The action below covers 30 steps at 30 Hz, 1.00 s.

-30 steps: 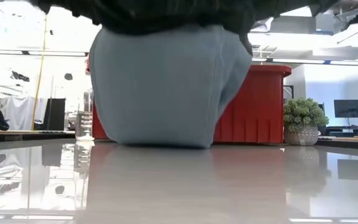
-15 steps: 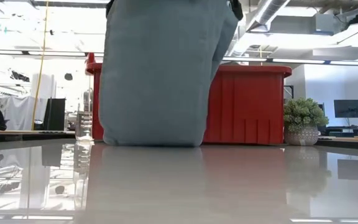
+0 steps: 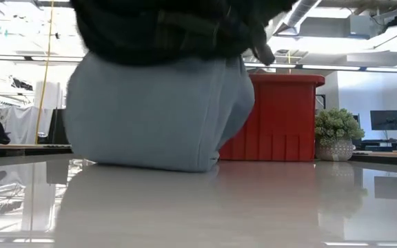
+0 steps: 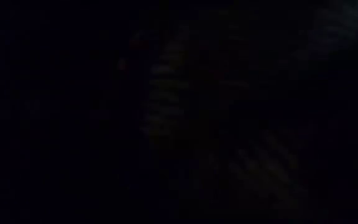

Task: Fold Laundry from Bin
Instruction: Put the folded clothes into the red laundry bin

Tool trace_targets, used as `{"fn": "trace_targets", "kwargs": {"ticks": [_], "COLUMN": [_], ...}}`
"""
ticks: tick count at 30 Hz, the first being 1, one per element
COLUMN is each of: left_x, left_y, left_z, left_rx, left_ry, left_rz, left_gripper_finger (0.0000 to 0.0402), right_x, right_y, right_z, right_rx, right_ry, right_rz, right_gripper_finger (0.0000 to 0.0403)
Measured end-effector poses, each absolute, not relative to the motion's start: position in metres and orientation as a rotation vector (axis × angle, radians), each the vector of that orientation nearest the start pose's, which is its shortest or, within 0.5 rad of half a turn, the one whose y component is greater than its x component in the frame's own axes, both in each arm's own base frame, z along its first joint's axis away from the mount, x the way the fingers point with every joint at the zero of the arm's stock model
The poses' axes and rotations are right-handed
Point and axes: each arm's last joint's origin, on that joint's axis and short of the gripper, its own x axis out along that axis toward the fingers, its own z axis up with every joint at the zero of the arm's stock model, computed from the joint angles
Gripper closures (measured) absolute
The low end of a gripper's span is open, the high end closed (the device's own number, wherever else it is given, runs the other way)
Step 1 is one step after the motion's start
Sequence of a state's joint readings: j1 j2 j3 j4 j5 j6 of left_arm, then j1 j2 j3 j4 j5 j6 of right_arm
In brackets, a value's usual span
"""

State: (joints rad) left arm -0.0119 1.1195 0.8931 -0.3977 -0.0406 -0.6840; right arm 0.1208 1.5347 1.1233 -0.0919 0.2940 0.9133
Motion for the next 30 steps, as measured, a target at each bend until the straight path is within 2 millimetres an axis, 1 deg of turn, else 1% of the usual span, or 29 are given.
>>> {"fn": "trace_targets", "kwargs": {"ticks": [2, 5, 8, 11, 14, 17, 20, 23, 24, 25, 27, 30], "left_x": [0.23, 0.22, 0.209, 0.201, 0.19, 0.183, 0.177, 0.171, 0.17, 0.168, 0.167, 0.166], "left_y": [-0.009, -0.017, -0.025, -0.033, -0.038, -0.039, -0.039, -0.037, -0.036, -0.036, -0.036, -0.036], "left_z": [0.271, 0.244, 0.219, 0.2, 0.182, 0.166, 0.151, 0.141, 0.139, 0.137, 0.134, 0.134], "left_rx": [-0.666, -0.696, -0.735, -0.779, -0.84, -0.916, -0.999, -1.089, -1.111, -1.125, -1.125, -1.097], "left_ry": [0.627, 0.685, 0.715, 0.696, 0.665, 0.591, 0.53, 0.516, 0.521, 0.536, 0.561, 0.57], "left_rz": [0.243, 0.284, 0.308, 0.312, 0.322, 0.309, 0.286, 0.312, 0.325, 0.335, 0.339, 0.327], "left_gripper_finger": [0.0323, 0.0324, 0.0324, 0.0324, 0.0325, 0.0325, 0.0325, 0.0322, 0.0307, 0.0283, 0.0226, 0.0139], "right_x": [0.347, 0.358, 0.363, 0.357, 0.344, 0.332, 0.328, 0.332, 0.334, 0.335, 0.336, 0.336], "right_y": [0.04, 0.049, 0.054, 0.053, 0.054, 0.056, 0.057, 0.058, 0.059, 0.059, 0.057, 0.055], "right_z": [0.262, 0.231, 0.203, 0.187, 0.168, 0.151, 0.136, 0.127, 0.124, 0.121, 0.117, 0.115], "right_rx": [0.786, 0.801, 0.872, 0.944, 1.006, 1.082, 1.128, 1.163, 1.186, 1.206, 1.241, 1.249], "right_ry": [0.439, 0.526, 0.503, 0.457, 0.468, 0.396, 0.332, 0.31, 0.315, 0.32, 0.338, 0.363], "right_rz": [-0.391, -0.416, -0.366, -0.348, -0.376, -0.362, -0.331, -0.32, -0.323, -0.329, -0.331, -0.333], "right_gripper_finger": [0.0287, 0.0287, 0.0287, 0.0287, 0.0287, 0.0288, 0.0288, 0.0288, 0.0284, 0.0267, 0.0207, 0.011]}}
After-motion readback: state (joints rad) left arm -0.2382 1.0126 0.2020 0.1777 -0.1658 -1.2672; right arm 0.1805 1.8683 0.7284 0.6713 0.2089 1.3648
